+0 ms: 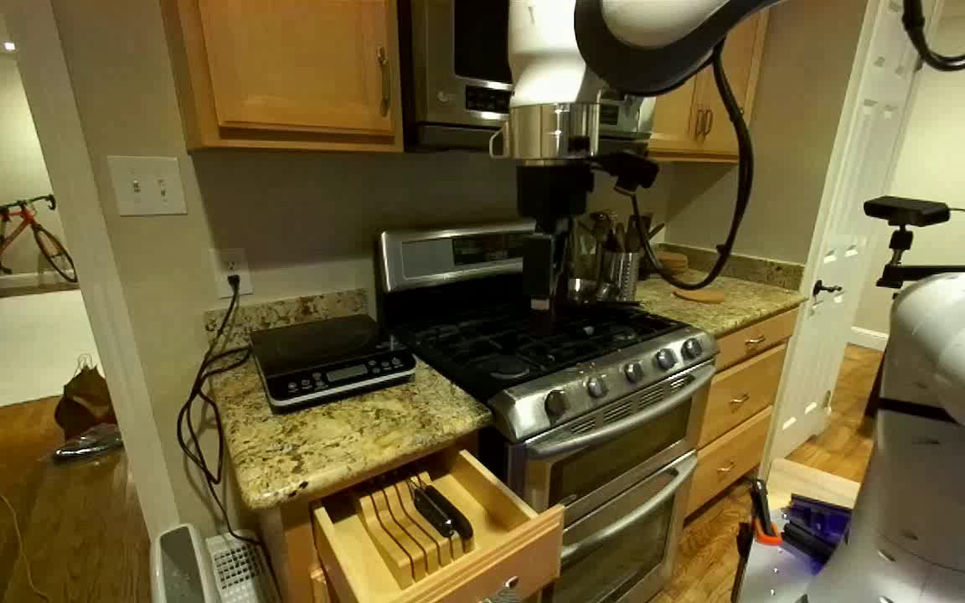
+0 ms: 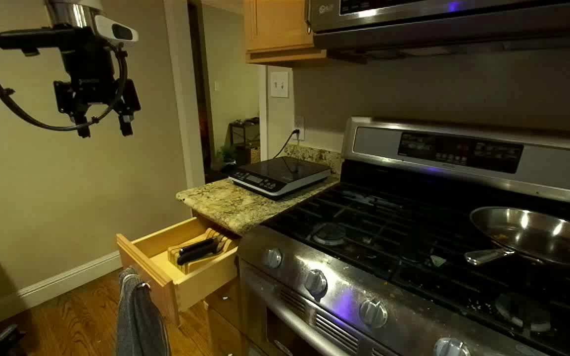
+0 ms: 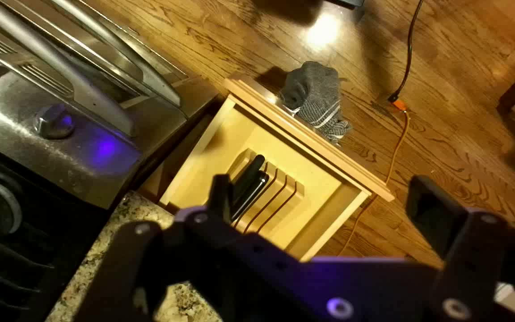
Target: Close the top drawer
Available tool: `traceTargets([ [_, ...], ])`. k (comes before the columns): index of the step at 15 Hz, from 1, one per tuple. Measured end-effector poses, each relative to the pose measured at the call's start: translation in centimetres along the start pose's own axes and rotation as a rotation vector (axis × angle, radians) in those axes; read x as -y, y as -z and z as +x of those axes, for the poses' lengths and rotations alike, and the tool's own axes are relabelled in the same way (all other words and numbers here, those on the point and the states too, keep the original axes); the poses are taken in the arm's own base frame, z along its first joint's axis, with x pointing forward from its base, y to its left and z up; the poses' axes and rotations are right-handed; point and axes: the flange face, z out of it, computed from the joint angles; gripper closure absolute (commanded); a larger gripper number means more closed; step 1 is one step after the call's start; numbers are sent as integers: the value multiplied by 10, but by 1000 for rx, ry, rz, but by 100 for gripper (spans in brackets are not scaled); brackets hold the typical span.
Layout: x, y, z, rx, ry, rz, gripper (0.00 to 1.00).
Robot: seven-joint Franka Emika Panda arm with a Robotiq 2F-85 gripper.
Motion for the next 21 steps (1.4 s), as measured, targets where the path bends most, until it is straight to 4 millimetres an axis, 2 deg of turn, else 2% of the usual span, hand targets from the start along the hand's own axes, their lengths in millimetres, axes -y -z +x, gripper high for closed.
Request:
traceTargets([
  [4, 0, -1, 0, 0, -1, 0, 0],
  [6, 0, -9, 0, 2, -4, 0, 0],
  [8, -1, -26, 0, 4, -13, 2, 0],
  [12, 2, -78, 1, -4, -58, 27, 0],
  [16, 18, -122, -2, -3, -36, 16, 0],
  [18, 26, -131, -2, 7, -21, 12, 0],
  [21, 27, -131, -2, 8, -18, 12, 0],
])
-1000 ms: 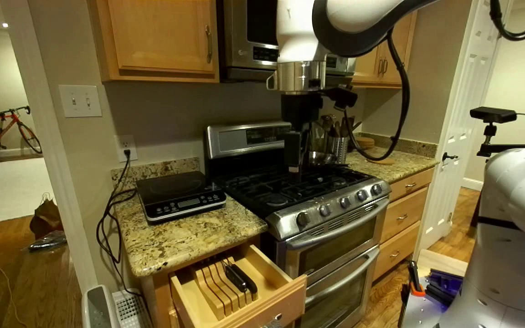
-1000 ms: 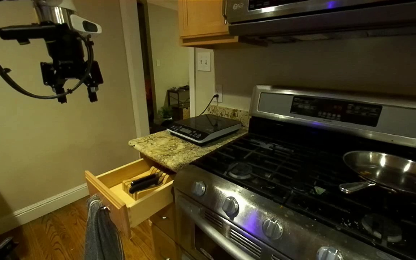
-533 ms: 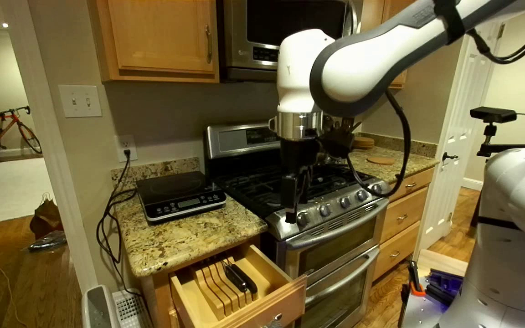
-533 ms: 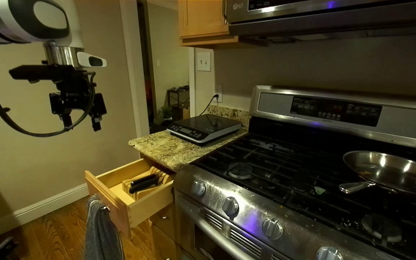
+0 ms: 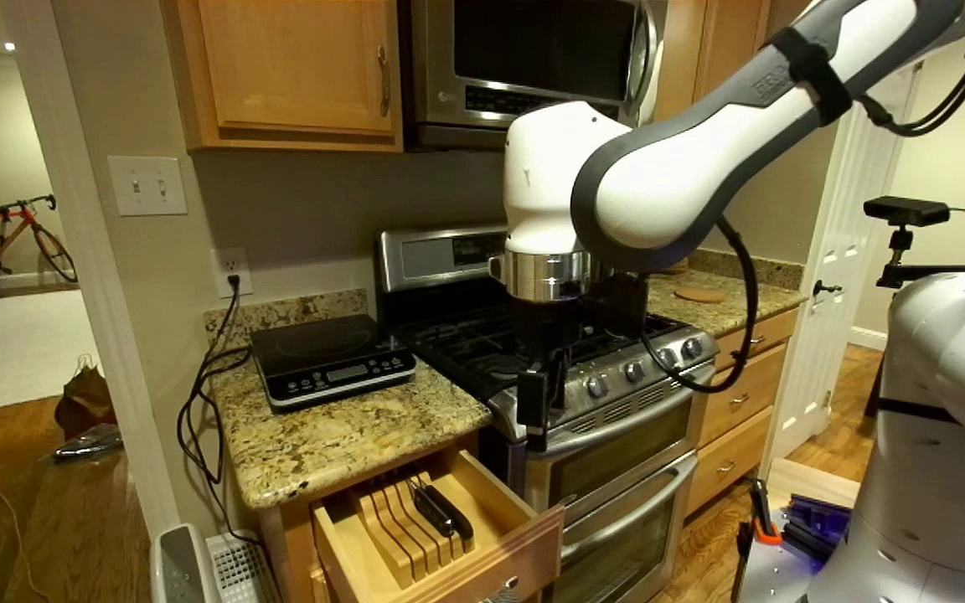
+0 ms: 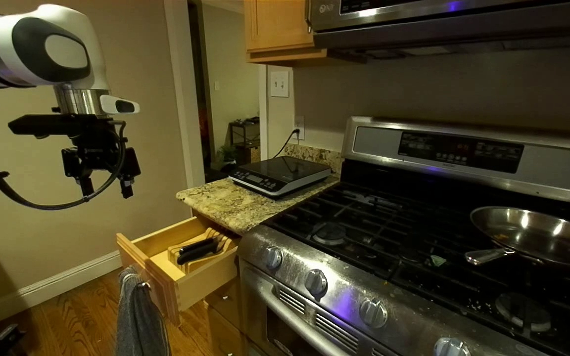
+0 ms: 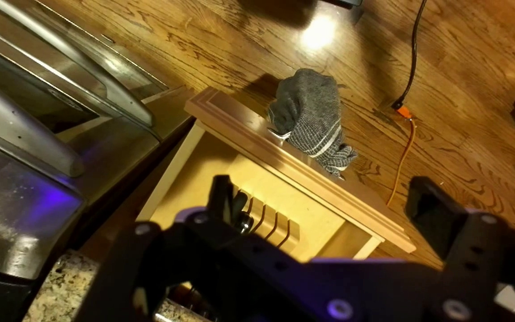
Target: Close the top drawer
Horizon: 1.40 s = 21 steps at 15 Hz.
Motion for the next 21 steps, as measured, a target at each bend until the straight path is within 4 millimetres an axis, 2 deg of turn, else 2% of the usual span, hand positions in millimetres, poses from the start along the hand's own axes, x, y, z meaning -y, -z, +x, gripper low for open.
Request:
traceTargets([
  [3, 0, 0, 0, 1, 2, -2, 0],
  [5, 1, -8, -1, 9, 0, -10, 0],
  [7, 3, -28, -5, 27, -13, -9, 17],
  [8, 5, -41, -7, 38, -25, -7, 33],
  [12, 12, -91, -11, 48, -70, 8, 61],
  [15, 20, -118, -6, 5, -98, 27, 80],
  [16, 22, -125, -5, -10, -105, 31, 79],
  [17, 23, -131, -3, -22, -111, 30, 43],
  [18, 25, -136, -3, -31, -110, 23, 72],
  [19, 27, -140, -3, -36, -99, 11, 70],
  [21, 28, -142, -3, -37, -90, 0, 58],
])
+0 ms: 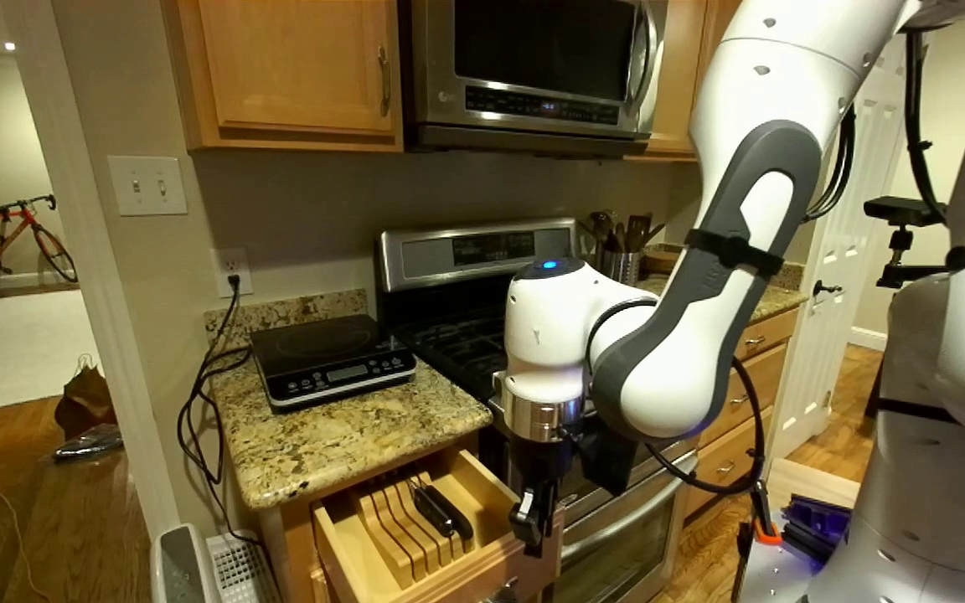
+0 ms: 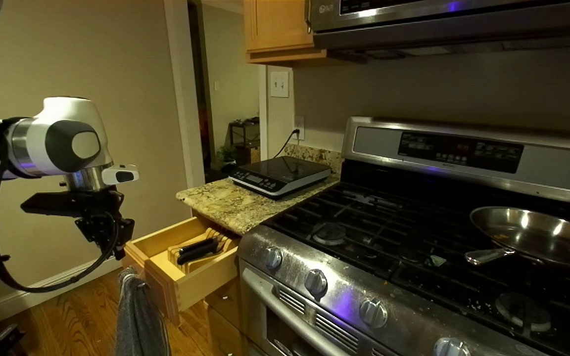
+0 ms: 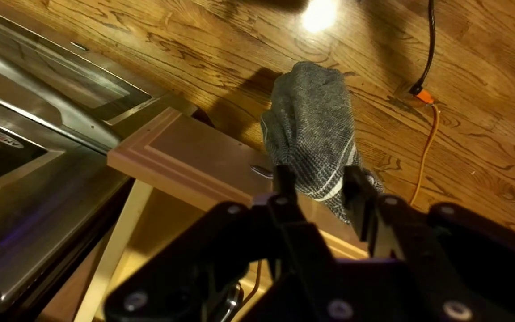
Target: Close the top drawer
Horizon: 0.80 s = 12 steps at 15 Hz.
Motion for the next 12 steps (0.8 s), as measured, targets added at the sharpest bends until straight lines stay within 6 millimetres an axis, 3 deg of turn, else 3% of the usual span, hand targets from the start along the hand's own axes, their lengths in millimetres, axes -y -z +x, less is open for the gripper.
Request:
traceTargets([
  [2, 0, 0, 1, -1, 1, 0, 47],
  [3, 0, 1, 1, -2, 1, 0, 18],
  [4, 0, 1, 1, -2, 1, 0, 26],
  [5, 0, 1, 1, -2, 1, 0, 66],
  [7, 0, 0, 1, -3, -14, 2, 65],
  [12, 8, -15, 5, -73, -128, 47, 95],
])
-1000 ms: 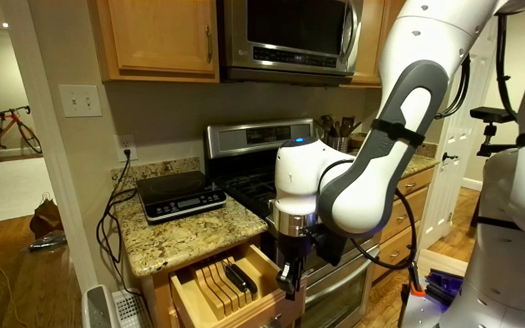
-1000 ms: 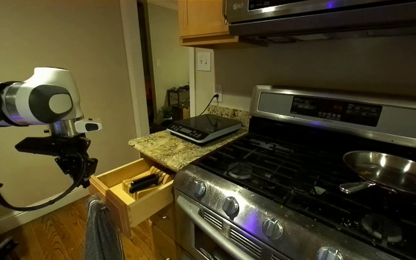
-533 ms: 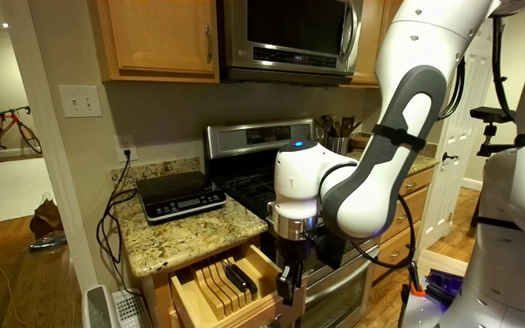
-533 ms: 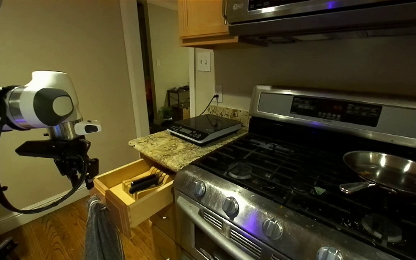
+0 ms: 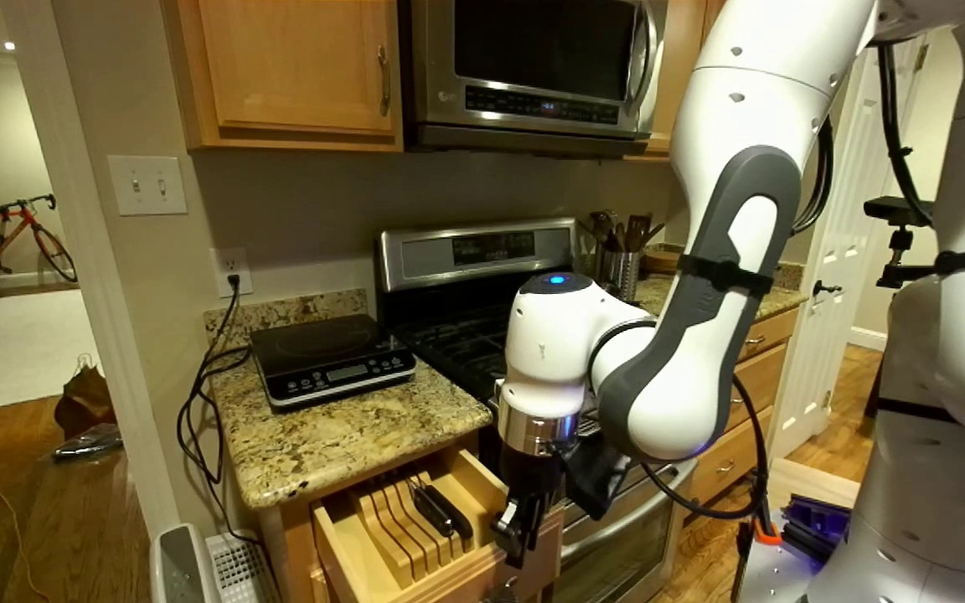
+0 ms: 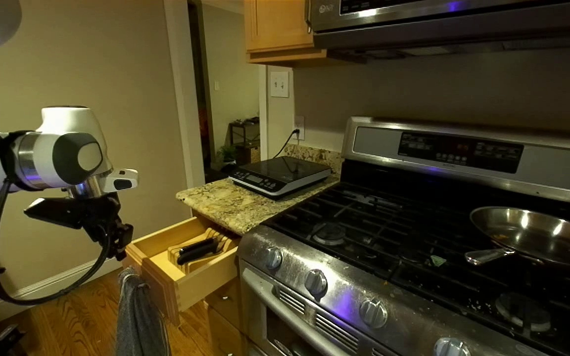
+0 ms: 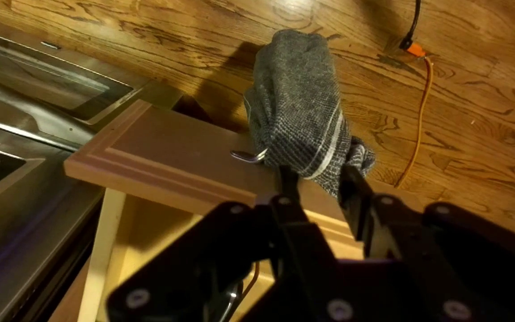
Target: Close the top drawer
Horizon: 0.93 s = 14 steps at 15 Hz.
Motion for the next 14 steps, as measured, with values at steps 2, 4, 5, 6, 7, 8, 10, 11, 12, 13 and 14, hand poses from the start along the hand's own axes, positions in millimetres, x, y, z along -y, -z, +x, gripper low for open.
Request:
traceTargets([
  [2, 1, -10, -1, -15, -51, 20, 98],
  [4, 1, -20, -2, -18, -92, 30, 100],
  [5, 0, -24, -2, -22, -110, 31, 97],
  [6, -1, -27, 0, -31, -126, 31, 95],
  [7, -3, -29, 2, -43, -142, 31, 96],
  [8, -5, -31, 5, -57, -157, 30, 95],
  [10, -7, -38, 11, -75, -186, 27, 96],
  [11, -7, -43, 12, -79, -197, 26, 96],
  [12, -6, -51, 12, -78, -205, 25, 96],
  [13, -4, -58, 11, -76, -210, 25, 96],
  [14, -2, -66, 10, -73, -213, 25, 95],
])
